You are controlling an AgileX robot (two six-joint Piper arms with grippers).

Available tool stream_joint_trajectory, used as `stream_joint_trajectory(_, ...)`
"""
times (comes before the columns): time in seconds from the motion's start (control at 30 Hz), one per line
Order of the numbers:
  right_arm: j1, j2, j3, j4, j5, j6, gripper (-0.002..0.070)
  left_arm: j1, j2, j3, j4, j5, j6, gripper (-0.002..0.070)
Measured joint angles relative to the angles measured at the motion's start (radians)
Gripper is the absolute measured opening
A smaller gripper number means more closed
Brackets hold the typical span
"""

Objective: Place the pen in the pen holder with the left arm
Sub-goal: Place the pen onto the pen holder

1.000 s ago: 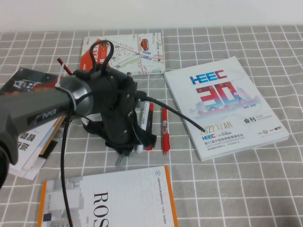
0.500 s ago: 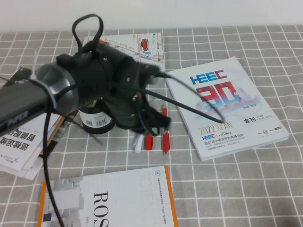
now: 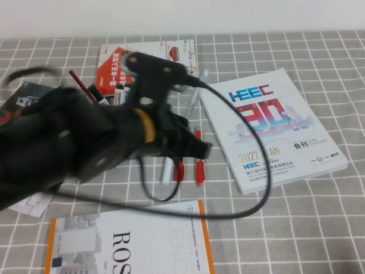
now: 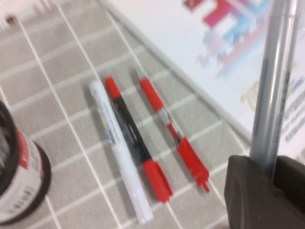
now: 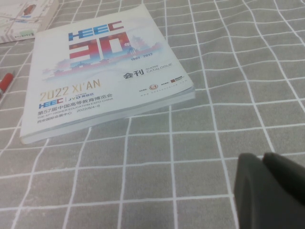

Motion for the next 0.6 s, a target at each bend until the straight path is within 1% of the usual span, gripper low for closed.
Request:
stream_joint_trajectory(0.1,0.0,0.0,0.0,0.0,0.0,0.0,-0.0015,0.026,-0.069,0.079,0.039,-0.107,-0.032,0.005)
stream_joint_trajectory(0.33,0.0,0.0,0.0,0.0,0.0,0.0,-0.0015,0.116,-0.119,0.186,0.071,-0.255,-0.039,0.005)
stream_joint_trajectory(0.43,0.0,0.0,0.0,0.0,0.0,0.0,-0.0015,0.16,-0.121,0.228,0.073,-0.379,-0.039,0.005)
stream_joint_trajectory(0.6,0.0,0.0,0.0,0.0,0.0,0.0,-0.0015,0.241,-0.132,0.312,0.079,-0.634,-0.017,0.005)
